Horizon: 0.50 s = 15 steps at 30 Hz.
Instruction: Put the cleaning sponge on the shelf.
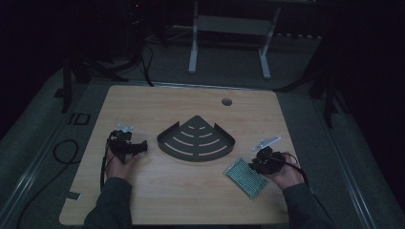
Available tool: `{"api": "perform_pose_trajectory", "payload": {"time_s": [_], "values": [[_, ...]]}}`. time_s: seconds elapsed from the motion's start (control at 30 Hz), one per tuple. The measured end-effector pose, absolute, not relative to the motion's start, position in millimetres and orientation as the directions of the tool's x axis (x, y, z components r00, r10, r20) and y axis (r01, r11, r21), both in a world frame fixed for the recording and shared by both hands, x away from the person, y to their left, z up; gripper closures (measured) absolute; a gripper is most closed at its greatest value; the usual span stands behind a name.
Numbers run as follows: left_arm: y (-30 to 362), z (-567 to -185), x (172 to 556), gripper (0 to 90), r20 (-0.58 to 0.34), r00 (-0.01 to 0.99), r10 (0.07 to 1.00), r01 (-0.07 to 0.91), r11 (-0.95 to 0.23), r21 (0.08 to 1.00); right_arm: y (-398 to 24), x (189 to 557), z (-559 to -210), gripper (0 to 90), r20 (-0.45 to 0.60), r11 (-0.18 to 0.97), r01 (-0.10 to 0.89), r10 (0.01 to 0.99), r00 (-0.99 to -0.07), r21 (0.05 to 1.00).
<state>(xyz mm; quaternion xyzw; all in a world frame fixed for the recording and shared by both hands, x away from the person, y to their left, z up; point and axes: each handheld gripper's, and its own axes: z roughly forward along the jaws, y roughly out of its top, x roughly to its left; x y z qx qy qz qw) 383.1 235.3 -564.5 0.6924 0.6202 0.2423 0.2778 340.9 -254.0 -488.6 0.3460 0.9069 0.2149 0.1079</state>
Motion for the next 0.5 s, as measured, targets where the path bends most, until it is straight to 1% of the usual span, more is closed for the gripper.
{"api": "perform_pose_trajectory", "payload": {"time_s": [0.1, 0.37, 0.5], "values": [[235, -564, 383, 1.7, -0.009, 0.113, 0.994, 0.724, -0.076, 0.685, -253, 345, -490, 74.9, -0.033, 0.669, 0.591, 0.674, -0.738, 0.451], [235, -564, 383, 1.7, -0.009, 0.113, 0.994, 0.724, -0.076, 0.685, -257, 355, -493, 76.4, 0.026, 0.657, 0.628, 0.682, -0.731, 0.417], [235, -564, 383, 1.7, -0.009, 0.113, 0.994, 0.724, -0.076, 0.685, -259, 357, -494, 77.8, 0.038, 0.652, 0.639, 0.687, -0.725, 0.408]]}}
